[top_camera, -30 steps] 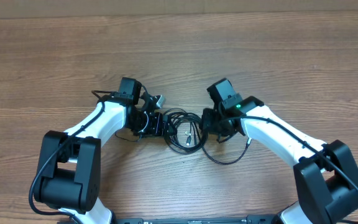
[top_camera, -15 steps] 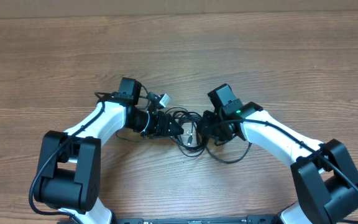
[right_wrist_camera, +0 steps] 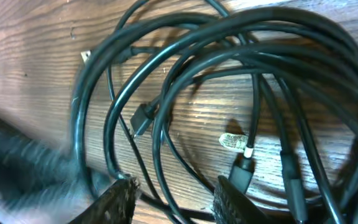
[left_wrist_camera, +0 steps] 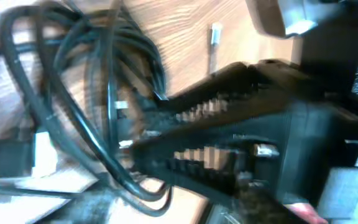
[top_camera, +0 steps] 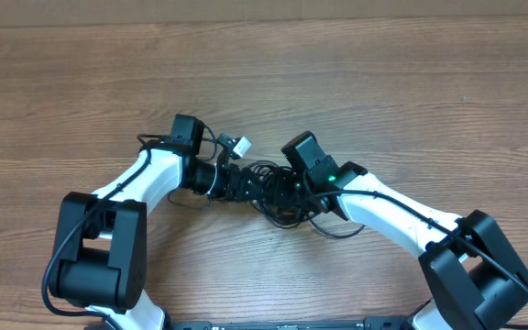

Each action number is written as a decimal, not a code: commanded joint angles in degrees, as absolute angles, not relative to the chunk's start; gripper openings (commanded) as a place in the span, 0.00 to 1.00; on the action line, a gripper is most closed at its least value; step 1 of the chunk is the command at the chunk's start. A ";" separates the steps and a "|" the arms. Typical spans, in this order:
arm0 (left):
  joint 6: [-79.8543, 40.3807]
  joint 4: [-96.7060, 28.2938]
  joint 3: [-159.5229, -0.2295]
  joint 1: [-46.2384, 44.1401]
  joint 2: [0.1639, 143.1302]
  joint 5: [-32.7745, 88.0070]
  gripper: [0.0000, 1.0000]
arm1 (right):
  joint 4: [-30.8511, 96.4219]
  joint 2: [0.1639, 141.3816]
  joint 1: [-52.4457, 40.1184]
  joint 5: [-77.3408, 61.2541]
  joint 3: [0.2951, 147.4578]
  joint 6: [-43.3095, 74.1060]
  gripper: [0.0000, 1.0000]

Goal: Untangle cables

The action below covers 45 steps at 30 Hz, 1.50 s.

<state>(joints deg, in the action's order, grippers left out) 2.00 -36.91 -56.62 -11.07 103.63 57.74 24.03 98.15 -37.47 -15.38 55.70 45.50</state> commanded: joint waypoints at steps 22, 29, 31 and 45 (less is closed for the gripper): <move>-4.03 -36.25 -56.42 -11.60 102.17 46.63 1.00 | 29.34 98.43 -32.69 -10.81 55.81 46.24 0.55; -3.86 -37.89 -56.40 -11.73 95.57 34.48 0.99 | 31.29 98.43 -30.00 -11.62 55.81 43.13 0.60; -3.97 -38.20 -56.40 -11.90 94.35 30.68 0.99 | 31.57 98.43 -29.47 -11.57 55.81 43.00 0.61; -7.33 -36.29 -56.40 -20.08 93.45 19.92 1.00 | 34.92 98.43 -25.76 -9.67 55.81 41.54 0.49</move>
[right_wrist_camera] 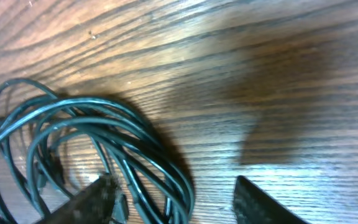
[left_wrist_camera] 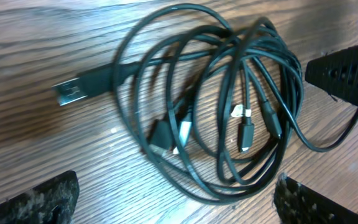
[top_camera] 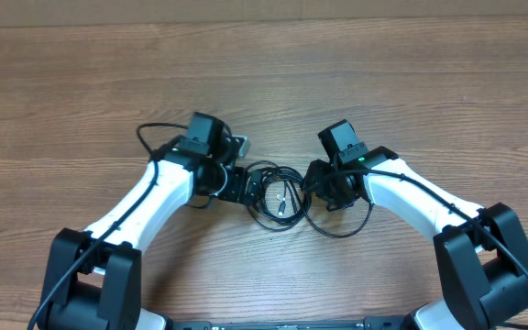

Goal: Untangle cables

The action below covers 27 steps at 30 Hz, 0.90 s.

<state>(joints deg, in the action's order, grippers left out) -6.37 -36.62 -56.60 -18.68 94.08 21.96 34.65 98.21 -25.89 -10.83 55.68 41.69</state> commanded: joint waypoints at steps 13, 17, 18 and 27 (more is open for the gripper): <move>-7.38 -36.18 -56.40 -21.41 93.45 14.44 1.00 | 36.53 98.43 -33.10 -12.73 55.81 43.11 0.21; -11.81 -37.30 -56.40 -21.41 93.45 5.06 0.99 | 36.47 98.43 -34.30 -14.37 55.81 47.27 0.24; -13.50 -37.60 -56.40 -21.41 93.45 2.39 1.00 | 36.32 98.43 -34.46 -15.07 55.81 48.69 0.24; -15.53 -38.79 -56.40 -21.41 93.45 -5.28 1.00 | 30.35 98.43 -39.53 -17.02 55.79 52.66 0.27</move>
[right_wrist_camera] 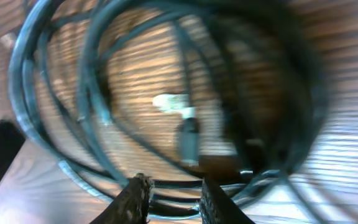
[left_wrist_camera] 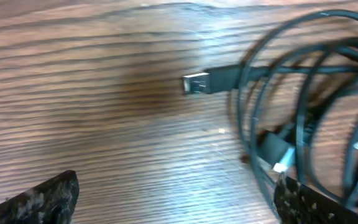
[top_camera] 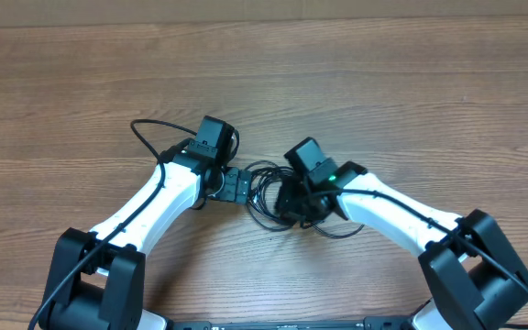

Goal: Untangle cables

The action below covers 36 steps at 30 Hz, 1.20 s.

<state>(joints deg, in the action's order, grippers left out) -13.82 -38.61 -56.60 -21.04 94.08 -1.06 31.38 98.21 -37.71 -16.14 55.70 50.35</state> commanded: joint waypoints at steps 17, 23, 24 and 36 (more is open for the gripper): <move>-17.21 -39.62 -56.40 -21.34 93.45 -9.98 0.99 | 21.06 98.43 -41.21 -14.41 55.81 54.19 0.40; -17.17 -39.03 -56.40 -21.37 93.45 -7.33 1.00 | 24.62 98.43 -33.58 -15.33 55.81 53.56 0.42; -17.15 -38.92 -56.40 -21.37 93.45 -6.79 1.00 | 25.02 98.43 -32.47 -15.66 55.81 53.56 0.42; -17.12 -38.52 -56.40 -21.37 93.45 -5.45 0.99 | 32.62 98.43 -24.69 -15.05 55.81 50.54 0.43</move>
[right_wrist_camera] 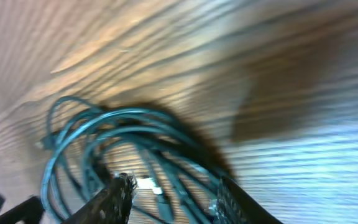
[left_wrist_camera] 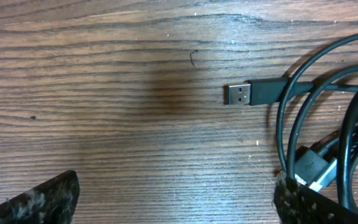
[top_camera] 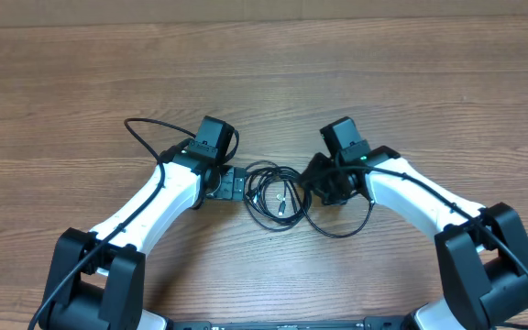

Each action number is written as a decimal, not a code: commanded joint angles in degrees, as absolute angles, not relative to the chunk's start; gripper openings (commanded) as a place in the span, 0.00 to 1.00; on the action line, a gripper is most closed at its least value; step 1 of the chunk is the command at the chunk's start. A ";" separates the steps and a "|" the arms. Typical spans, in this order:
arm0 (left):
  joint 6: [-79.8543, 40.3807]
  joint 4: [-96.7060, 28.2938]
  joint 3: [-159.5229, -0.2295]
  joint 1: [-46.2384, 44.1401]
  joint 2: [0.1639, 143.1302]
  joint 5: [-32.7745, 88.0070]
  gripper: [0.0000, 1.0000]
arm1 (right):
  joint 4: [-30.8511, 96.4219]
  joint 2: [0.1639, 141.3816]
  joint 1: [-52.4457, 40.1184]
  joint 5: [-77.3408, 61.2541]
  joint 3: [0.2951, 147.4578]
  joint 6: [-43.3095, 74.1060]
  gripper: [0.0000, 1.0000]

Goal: Untangle cables

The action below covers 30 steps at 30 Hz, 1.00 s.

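A tangle of thin black cables [top_camera: 278, 192] lies coiled on the wooden table [top_camera: 264, 82] between my two arms. One loop [top_camera: 337, 226] sticks out to the near right. My left gripper [top_camera: 235, 184] sits at the coil's left edge. In its wrist view the left gripper [left_wrist_camera: 176, 190] is open wide over bare wood. A USB plug [left_wrist_camera: 238, 94] and cable loops [left_wrist_camera: 328, 155] lie ahead to its right. My right gripper [top_camera: 319, 191] is at the coil's right edge. The right wrist view is blurred: the right gripper [right_wrist_camera: 171, 199] stands open with several strands [right_wrist_camera: 166, 180] between its fingers.
A thin black lead [top_camera: 145, 137] arcs from the left arm's wrist over the table. Both white arms reach in from the near edge. Bare wood lies beyond the coil and to both sides.
My right gripper was over the middle of the coil with its jaws narrower; now it is at the coil's right edge, jaws wider. The left gripper has shifted slightly left of the plug.
At first both grippers were pressed close together in the tangle. Then they stood apart and open on either side of the coil. After that the right gripper was in over the coil's middle. Now it is back at the right edge, and the coil remains bunched.
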<state>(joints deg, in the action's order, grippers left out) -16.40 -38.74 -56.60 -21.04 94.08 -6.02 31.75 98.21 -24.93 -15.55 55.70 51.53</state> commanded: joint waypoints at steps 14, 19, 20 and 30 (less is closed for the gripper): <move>-17.15 -38.52 -56.40 -21.37 93.45 -5.45 1.00 | 32.56 98.43 -25.36 -15.11 51.42 58.96 0.53; -17.15 -38.54 -56.40 -21.37 93.45 -5.48 0.99 | 28.40 98.43 -27.07 -18.65 48.10 59.00 0.52; -17.15 -38.54 -56.40 -21.37 93.45 -5.48 1.00 | 27.53 98.43 -27.70 -19.73 47.77 59.00 0.49; -17.10 -38.61 -56.40 -21.34 93.45 -5.54 0.99 | 26.55 98.43 -37.26 -20.29 47.57 64.29 0.44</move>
<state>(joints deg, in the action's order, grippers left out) -16.40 -38.74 -56.60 -21.04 94.08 -6.00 26.65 97.84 -34.52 -20.03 48.99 61.12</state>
